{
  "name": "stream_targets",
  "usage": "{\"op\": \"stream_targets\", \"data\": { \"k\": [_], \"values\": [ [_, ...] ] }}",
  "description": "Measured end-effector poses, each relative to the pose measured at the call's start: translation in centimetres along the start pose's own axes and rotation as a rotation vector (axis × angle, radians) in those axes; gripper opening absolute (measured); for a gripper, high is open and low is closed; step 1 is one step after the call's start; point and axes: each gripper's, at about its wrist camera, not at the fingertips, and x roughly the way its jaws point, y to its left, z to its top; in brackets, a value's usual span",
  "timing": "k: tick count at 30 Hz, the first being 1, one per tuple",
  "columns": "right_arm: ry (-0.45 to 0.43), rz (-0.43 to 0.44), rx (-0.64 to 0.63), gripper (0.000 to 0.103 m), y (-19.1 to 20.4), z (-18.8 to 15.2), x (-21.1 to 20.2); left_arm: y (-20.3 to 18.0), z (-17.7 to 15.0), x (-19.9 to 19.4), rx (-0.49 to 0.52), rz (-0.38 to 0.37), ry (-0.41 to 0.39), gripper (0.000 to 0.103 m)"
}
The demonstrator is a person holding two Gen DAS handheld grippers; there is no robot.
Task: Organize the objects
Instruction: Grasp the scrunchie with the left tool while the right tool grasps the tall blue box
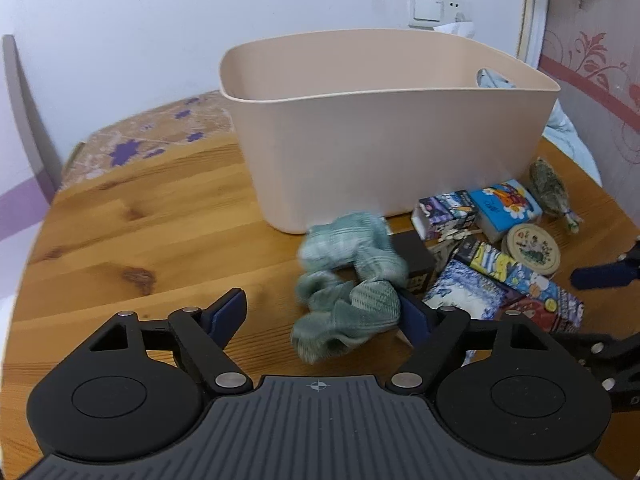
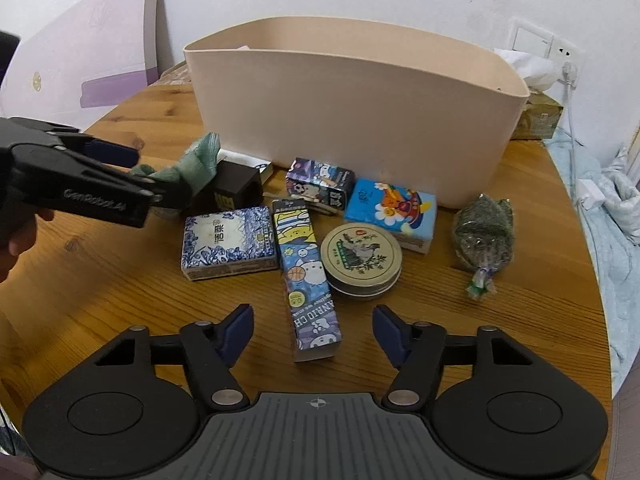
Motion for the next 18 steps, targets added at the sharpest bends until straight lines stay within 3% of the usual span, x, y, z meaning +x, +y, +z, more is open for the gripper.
{"op": "stream_targets", "data": {
  "k": [2,9,18],
  "values": [
    [0.003,0.002,-0.003,0.058,0.0,0.1,0.2,-0.2,0.2,0.4,0.014,-0.001,0.001,0.072],
    [0.002,0.021,0.0,0.025,0.0,0.1,0.4,-0.7,0.3,1.2,0.028,-0.04,0.032,0.029],
    [-0.036,0.038,-0.02,0.021,0.4,-0.2,-1.3,-0.5,-0.3,-0.4,-0.004,-0.06,0.015,0.019]
  ]
}}
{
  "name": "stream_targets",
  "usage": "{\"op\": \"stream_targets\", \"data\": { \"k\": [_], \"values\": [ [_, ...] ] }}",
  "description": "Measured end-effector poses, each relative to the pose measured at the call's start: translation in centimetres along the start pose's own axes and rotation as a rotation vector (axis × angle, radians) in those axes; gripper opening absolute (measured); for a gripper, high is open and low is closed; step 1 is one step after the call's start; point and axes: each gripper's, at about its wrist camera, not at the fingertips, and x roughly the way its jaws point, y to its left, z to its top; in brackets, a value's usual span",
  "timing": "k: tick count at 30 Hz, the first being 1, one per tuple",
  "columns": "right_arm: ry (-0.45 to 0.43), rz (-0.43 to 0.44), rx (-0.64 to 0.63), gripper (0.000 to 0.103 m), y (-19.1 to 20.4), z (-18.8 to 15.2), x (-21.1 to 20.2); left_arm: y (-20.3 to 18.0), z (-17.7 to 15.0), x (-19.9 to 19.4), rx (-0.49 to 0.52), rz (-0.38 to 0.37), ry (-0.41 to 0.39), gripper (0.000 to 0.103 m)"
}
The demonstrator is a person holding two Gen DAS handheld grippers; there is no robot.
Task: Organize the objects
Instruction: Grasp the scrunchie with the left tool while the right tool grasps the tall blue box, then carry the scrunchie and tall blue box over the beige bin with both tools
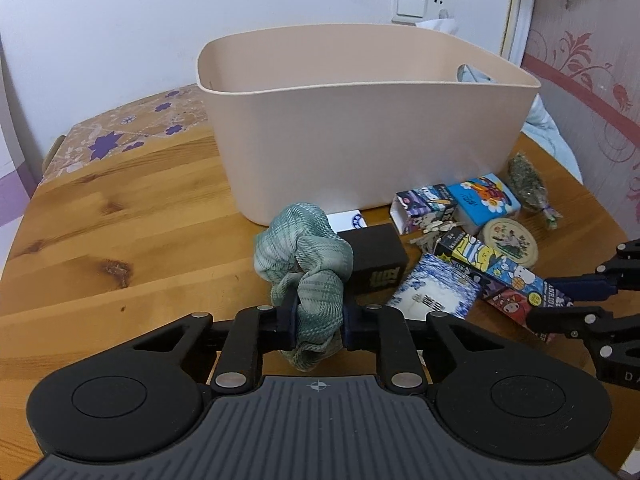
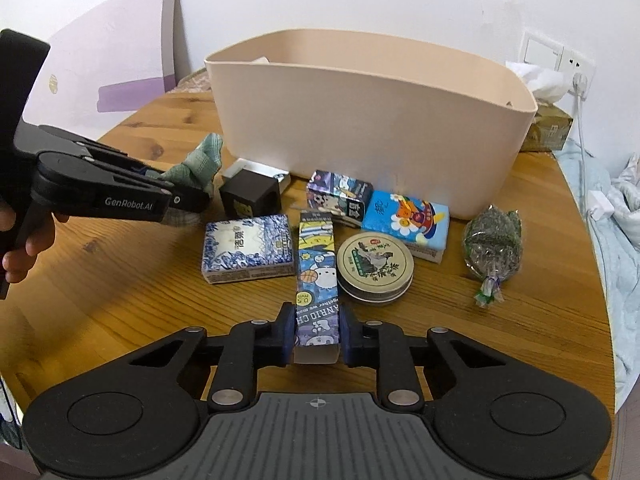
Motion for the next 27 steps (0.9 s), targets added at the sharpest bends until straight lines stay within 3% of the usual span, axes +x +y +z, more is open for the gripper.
{"op": "stream_targets", "data": {
  "k": [13,27],
  "values": [
    [-0.101,-0.01,-0.012,0.021,0.2,0.0,-4.3,-0.8,-0.4,-5.2,-0.027,0.027,-0.093,0.019],
    [-0.253,-0.086,0.003,0.021,-3.0,2.1,-8.6,-3.1,3.0,-9.1,-0.035,0.029,-0.232,0.019]
  ]
}}
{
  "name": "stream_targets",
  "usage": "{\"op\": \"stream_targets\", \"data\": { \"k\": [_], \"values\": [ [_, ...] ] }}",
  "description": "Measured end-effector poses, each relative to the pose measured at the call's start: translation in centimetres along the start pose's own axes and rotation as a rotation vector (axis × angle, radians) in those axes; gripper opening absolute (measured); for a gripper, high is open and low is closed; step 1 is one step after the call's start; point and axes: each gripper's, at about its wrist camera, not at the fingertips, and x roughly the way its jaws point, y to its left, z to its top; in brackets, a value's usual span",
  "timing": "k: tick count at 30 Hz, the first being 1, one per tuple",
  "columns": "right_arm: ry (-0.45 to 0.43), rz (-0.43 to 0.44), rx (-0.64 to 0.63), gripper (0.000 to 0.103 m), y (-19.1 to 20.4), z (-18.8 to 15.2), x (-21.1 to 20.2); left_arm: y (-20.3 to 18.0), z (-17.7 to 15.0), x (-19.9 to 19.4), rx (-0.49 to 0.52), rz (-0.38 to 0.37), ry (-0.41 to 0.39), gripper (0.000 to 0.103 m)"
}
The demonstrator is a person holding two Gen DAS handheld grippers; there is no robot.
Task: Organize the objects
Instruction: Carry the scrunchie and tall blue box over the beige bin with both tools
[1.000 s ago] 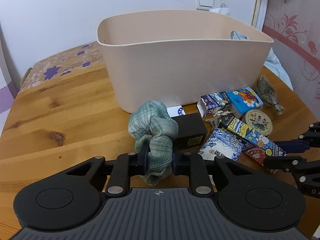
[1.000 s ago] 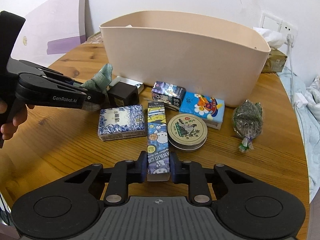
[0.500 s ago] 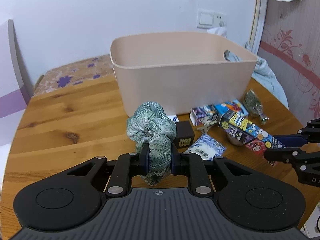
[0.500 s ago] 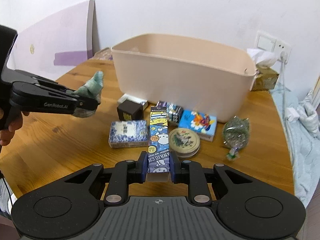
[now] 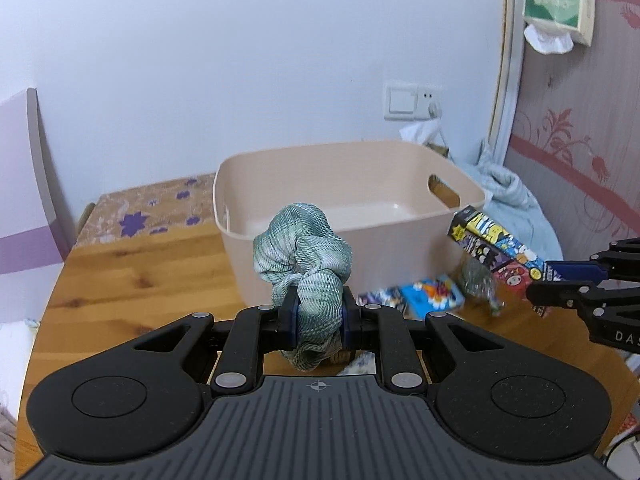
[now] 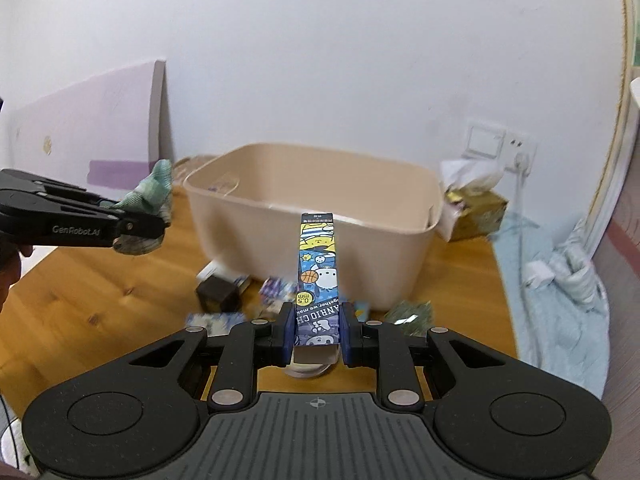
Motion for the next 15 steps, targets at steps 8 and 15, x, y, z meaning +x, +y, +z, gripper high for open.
{"op": "stream_targets", "data": {
  "k": [8,15],
  "values": [
    [-0.081,-0.043,0.009,0.021,-2.4,2.5,0.4,-0.3,3.2,1.5,-0.002,0.037,-0.042,0.019],
    [-0.125,-0.065,0.006,0.021,-4.3,4.9,2.2,-0.7,6.2,4.7,-0.007,0.031,-0.042,0.019]
  ]
}}
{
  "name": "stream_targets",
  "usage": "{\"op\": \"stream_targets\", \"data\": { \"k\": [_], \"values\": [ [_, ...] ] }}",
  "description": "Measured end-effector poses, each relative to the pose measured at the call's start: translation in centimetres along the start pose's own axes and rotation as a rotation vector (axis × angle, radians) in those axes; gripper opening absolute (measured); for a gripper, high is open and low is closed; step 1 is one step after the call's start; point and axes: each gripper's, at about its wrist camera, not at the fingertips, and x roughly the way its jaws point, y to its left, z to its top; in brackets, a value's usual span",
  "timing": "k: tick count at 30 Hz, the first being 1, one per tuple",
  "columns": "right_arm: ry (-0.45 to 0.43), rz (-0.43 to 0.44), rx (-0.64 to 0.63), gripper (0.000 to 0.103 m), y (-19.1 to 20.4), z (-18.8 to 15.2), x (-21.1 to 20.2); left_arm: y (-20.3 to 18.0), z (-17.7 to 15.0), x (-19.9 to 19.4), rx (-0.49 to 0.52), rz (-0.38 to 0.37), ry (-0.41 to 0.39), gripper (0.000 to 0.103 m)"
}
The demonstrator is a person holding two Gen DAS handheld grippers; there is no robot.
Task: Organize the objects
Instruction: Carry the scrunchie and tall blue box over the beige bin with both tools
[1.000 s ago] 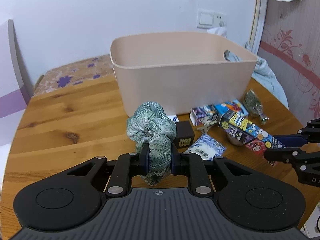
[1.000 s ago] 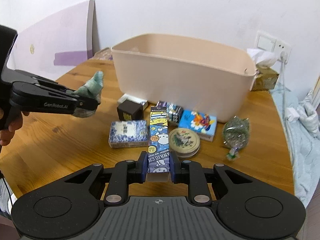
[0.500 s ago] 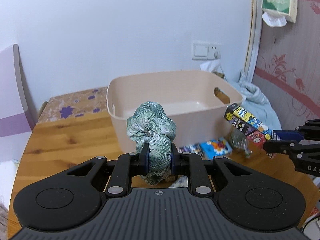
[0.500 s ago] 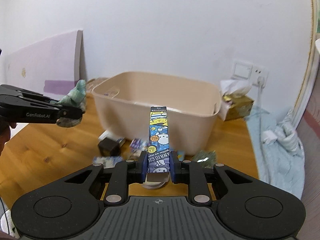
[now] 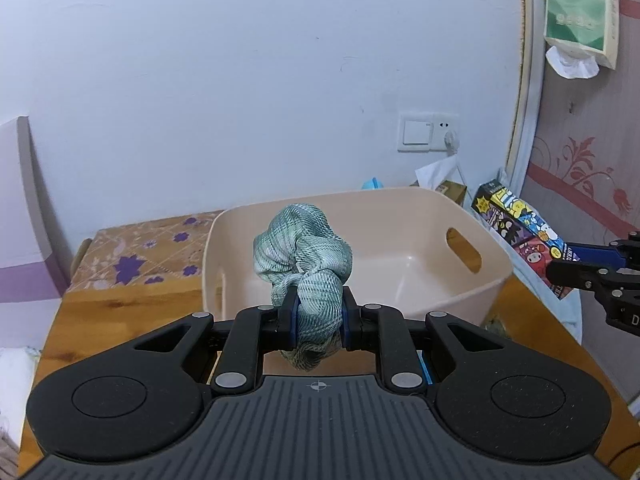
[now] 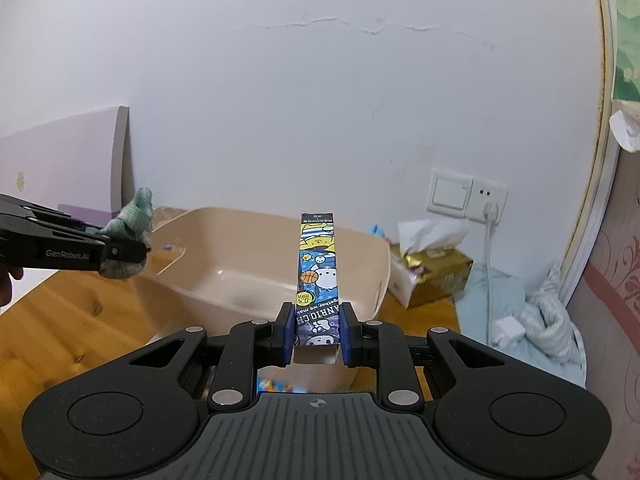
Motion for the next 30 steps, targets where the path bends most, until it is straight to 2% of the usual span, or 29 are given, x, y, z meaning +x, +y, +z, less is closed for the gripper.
{"op": "stream_targets", "data": {
  "k": [10,18,25,28,30],
  "values": [
    [0.002,0.011,0.009,0.021,-2.1,1.5,4.8,-1.3,2.2,6.6,0.015,0.032,0.039,0.019],
    [0.046,0.011,-0.001,0.021,-2.8,1.4,8.1,-1.9,1.8,11.7,-0.014,0.027,0.149,0.019],
    [0.102,0.016,-0.013,0.021,-2.9,0.8,10.2,-2.1,1.0,14.1,-0.029,0.037,0.228,0.02],
    [0.124,0.022,-0.029,0.021,-2.7,0.6,10.8,-2.2,0.8,14.4,-0.032,0.036,0.248,0.023],
    [0.128,0.022,-0.038,0.024,-2.4,0.5,10.8,-2.2,0.9,14.1,-0.038,0.042,0.241,0.033]
  ]
}}
